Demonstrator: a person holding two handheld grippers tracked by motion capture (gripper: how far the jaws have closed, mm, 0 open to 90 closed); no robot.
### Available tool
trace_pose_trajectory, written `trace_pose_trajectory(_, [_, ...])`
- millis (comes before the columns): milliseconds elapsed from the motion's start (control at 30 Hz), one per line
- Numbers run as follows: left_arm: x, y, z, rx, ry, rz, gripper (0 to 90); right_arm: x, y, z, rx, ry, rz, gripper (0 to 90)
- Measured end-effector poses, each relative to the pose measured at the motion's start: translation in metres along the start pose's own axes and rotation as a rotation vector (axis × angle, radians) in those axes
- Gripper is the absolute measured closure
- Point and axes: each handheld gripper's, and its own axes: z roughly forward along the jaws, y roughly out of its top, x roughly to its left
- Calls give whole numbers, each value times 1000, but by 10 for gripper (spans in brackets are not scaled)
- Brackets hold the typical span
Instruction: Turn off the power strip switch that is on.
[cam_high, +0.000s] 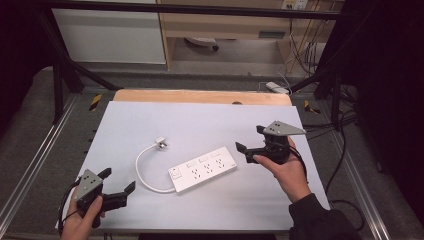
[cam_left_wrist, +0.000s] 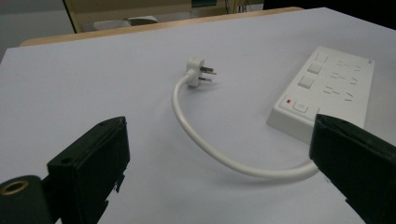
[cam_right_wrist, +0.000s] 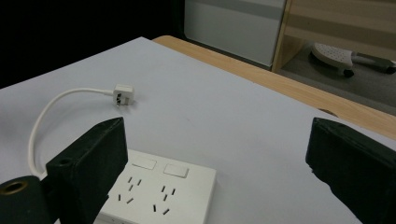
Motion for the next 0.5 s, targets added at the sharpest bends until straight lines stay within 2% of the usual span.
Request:
trace_pose_trajectory(67, [0,0,0,2,0,1,49,3,1,4,-2,15,-7,131])
trace_pose_trajectory(167, [0,0,0,6,0,5,49,5,2,6,-8,23,-15,162])
trace_pose_trajectory(233, [0,0,0,8,0,6,49,7,3,9,-9,29,-27,214])
trace_pose_trajectory(300, [0,0,1,6,-1,5,49,9,3,10,-18,32,-33,312])
trace_pose_trajectory(467, [-2,-1,1,16,-12,7,49,14,4,18,-29,45,-43,441])
trace_pose_trajectory(500, [-2,-1,2,17,-13,9,49,15,4,20,-32,49,-45,500])
